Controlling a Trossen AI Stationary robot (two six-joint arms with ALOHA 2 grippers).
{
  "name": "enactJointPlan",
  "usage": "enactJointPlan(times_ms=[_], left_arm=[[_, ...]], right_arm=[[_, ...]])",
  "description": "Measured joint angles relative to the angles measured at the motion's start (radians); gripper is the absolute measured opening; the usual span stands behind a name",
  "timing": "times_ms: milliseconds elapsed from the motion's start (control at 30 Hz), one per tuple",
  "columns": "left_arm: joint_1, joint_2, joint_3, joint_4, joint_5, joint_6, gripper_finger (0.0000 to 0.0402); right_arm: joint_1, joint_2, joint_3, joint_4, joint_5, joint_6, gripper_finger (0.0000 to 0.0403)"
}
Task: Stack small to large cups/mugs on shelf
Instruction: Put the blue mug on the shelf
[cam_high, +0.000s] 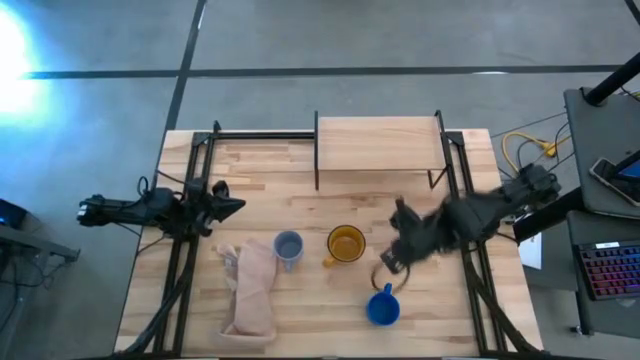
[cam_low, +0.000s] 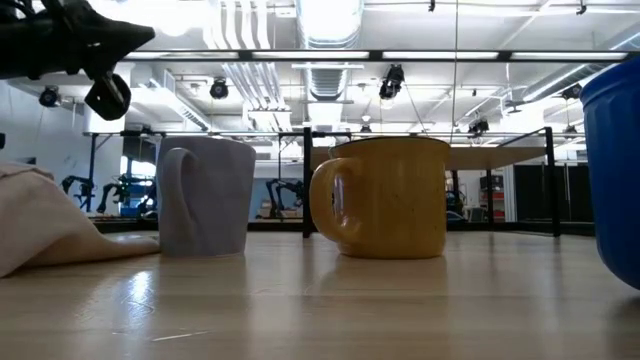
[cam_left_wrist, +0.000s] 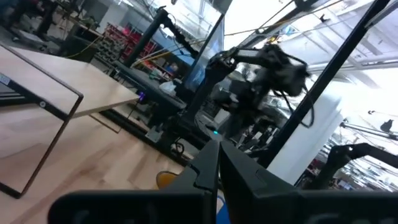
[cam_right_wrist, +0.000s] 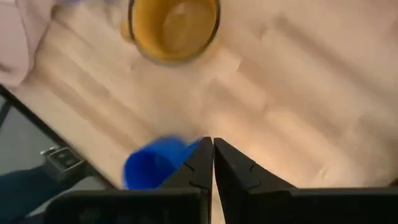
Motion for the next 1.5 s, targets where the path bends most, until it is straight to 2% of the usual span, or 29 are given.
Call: enactJointPlan(times_ms=[233,433,567,733,867,1000,1100,1300,1500], left_arm=[[0.0,0.003,-0.002,-0.092,0.059,0.005,0.0],[0.0,0.033,-0.002,-0.1,0.077,0.006,0.0],[0.0,0.06,-0.002,-0.099,0.077,0.003,0.0],[0.0,0.083,-0.002,-0.097,0.102,0.0,0.0],[0.0,0.091,-0.002,-0.092,0.111,-0.05,0.0],[0.0,0.091,-0.002,-0.089,0.11,-0.052,0.0],[0.0,0.091,-0.002,-0.089,0.11,-0.052,0.0],[0.0,0.091,-0.002,-0.089,0.109,-0.052,0.0],[0.0,0.092,-0.002,-0.093,0.108,-0.052,0.0]], right_arm=[[0.213,0.176,0.103,0.022,0.039,0.516,0.0009],[0.298,0.343,0.184,0.02,-0.015,0.787,0.001],[0.3,0.439,0.236,0.014,-0.119,0.8,0.0031],[0.292,0.516,0.301,-0.049,-0.124,0.806,0.0077],[0.274,0.528,0.315,-0.101,-0.113,0.821,0.0121],[0.247,0.502,0.236,-0.088,-0.12,0.837,0.0157],[0.229,0.449,0.136,0.011,-0.123,0.837,0.0171],[0.228,0.362,-0.081,0.212,-0.139,0.844,0.0176],[0.226,0.302,-0.224,0.328,-0.166,0.846,0.0174]])
